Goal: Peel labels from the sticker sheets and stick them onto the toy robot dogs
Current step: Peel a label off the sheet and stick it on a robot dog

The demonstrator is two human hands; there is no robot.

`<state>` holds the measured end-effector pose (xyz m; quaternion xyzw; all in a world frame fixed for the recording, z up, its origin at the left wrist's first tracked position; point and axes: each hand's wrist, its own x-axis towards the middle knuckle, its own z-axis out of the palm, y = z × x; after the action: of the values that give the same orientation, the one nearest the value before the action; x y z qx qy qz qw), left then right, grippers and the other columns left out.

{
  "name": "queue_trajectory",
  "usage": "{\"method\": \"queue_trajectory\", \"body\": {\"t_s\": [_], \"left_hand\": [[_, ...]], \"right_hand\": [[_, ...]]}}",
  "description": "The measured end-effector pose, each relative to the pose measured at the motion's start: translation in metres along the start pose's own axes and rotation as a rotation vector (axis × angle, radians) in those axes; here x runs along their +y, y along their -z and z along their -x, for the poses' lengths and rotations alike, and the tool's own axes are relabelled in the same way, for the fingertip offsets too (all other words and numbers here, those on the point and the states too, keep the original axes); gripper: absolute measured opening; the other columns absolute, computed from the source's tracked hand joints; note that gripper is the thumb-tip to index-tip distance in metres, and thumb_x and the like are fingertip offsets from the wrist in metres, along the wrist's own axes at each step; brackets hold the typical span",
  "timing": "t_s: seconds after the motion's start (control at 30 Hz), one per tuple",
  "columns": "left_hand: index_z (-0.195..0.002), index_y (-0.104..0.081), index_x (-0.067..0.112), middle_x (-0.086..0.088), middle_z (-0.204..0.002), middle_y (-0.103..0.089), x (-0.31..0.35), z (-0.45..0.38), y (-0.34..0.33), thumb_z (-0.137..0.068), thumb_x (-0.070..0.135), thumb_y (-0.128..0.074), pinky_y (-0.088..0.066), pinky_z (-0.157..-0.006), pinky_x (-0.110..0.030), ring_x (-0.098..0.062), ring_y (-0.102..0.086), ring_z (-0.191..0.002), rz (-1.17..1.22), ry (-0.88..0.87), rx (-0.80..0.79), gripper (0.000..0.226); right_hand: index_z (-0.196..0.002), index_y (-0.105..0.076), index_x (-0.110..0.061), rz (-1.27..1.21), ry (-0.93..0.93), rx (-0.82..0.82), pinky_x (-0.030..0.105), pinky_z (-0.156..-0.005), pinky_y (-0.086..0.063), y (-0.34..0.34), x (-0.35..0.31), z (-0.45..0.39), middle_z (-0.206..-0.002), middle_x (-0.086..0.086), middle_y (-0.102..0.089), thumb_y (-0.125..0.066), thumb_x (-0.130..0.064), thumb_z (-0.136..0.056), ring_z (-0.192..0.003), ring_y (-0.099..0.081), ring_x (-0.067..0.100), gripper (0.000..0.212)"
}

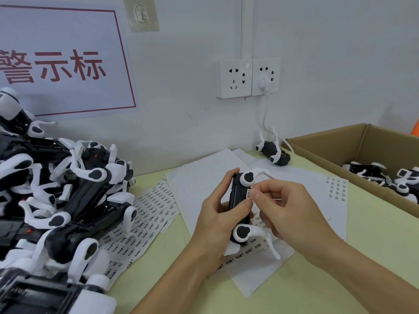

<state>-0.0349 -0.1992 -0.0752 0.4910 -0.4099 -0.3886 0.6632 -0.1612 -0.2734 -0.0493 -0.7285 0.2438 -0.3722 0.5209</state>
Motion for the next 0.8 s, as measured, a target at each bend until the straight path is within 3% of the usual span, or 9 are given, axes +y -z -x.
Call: {"method": "queue_trajectory", "body": {"t_s": [0.2,0.33,0.5,0.8], "left_hand": [[-0.127,-0.06,0.053,-0.011,-0.079,-0.06,-0.0007,0.0002,0.0,-0.075,0.027,-0.072,-0.051,-0.071,-0.037,-0.023,-0.059,-0.074,-0.001,0.003,0.012,0.06],[-0.127,-0.06,0.052,-0.014,-0.082,-0.058,0.0009,0.0008,-0.0008,-0.065,0.04,-0.077,-0.05,-0.072,-0.038,-0.024,-0.058,-0.075,0.007,0.001,-0.001,0.065],[-0.128,-0.061,0.05,-0.015,-0.084,-0.06,0.0003,-0.0002,-0.001,-0.065,0.041,-0.077,-0.049,-0.072,-0.036,-0.025,-0.058,-0.076,0.027,0.005,0.0,0.066],[-0.13,-0.058,0.05,-0.017,-0.088,-0.061,-0.001,-0.0015,-0.0003,-0.069,0.041,-0.076,-0.048,-0.075,-0.041,-0.026,-0.058,-0.079,0.022,0.009,-0.005,0.064]], "right_hand": [[-0.073,-0.069,-0.017,-0.025,-0.015,0.006,0.008,-0.042,-0.034,0.0,-0.0001,-0.0005,-0.048,-0.01,-0.052,-0.062,-0.015,-0.096,-0.042,-0.043,0.004,0.024],[-0.072,-0.071,-0.018,-0.011,-0.018,0.006,0.01,-0.042,-0.034,-0.0002,0.0004,-0.0003,-0.052,-0.001,-0.046,-0.062,-0.018,-0.095,-0.044,-0.039,0.008,0.024],[-0.072,-0.07,-0.021,-0.001,-0.004,0.0,0.013,-0.042,-0.033,-0.0007,0.0006,-0.0006,-0.063,0.012,-0.045,-0.063,-0.018,-0.095,-0.049,-0.037,0.014,0.024],[-0.075,-0.07,-0.022,0.017,0.009,0.004,0.018,-0.042,-0.033,-0.0008,0.0008,-0.0014,-0.065,0.014,-0.045,-0.063,-0.02,-0.094,-0.052,-0.038,0.017,0.021]]}}
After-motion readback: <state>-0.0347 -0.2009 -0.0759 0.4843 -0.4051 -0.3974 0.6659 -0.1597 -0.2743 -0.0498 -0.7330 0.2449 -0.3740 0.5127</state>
